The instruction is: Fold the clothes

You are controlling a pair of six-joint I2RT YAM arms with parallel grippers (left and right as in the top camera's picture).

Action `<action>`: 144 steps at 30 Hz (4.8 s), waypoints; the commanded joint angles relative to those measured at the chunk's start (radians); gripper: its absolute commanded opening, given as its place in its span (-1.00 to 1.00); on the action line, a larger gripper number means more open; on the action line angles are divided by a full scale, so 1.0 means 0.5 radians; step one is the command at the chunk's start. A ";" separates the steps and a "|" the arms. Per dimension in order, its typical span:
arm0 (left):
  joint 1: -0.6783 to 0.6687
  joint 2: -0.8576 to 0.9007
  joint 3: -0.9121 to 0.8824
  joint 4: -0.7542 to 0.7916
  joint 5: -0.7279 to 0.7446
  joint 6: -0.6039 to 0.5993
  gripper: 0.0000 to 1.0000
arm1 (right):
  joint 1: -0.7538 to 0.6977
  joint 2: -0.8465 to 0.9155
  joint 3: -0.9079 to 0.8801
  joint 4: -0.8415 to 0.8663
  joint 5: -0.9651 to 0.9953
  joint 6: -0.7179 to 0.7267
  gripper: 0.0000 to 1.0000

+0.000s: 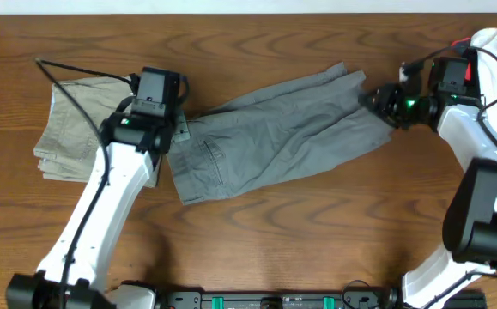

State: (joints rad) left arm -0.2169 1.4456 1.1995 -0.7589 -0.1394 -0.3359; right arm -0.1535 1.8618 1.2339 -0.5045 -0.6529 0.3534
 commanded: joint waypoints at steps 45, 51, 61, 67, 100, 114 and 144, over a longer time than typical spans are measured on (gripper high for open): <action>0.003 0.430 -0.206 -0.011 0.729 0.407 -0.31 | 0.319 -0.441 -0.027 -0.777 0.670 -0.315 -0.98; 0.003 0.430 -0.207 -0.011 0.729 0.408 -0.31 | 0.504 -0.214 -0.089 -0.631 0.587 -0.312 -0.97; 0.003 0.430 -0.207 0.020 0.738 0.409 -0.30 | 0.579 0.246 -0.095 0.714 0.503 0.129 -0.97; 0.003 0.430 -0.206 0.025 0.738 0.410 -0.20 | 0.491 0.200 -0.062 1.028 0.084 0.159 -0.98; -0.264 0.768 -0.317 0.062 0.726 0.378 -0.58 | 0.660 -0.058 -0.681 -0.500 1.186 0.069 -0.97; -0.247 0.768 -0.317 0.038 0.606 0.378 -0.57 | 0.082 -0.224 -0.658 -0.801 1.231 -0.004 -0.97; -0.708 0.867 -0.140 0.637 1.341 0.143 -0.68 | 0.410 -0.320 -0.568 -0.358 0.467 -0.275 -0.97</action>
State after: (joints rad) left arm -0.5533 1.8229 1.1431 -0.4431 0.5186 -0.2478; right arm 0.0204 1.6947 0.9451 -0.6930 -0.5449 0.1104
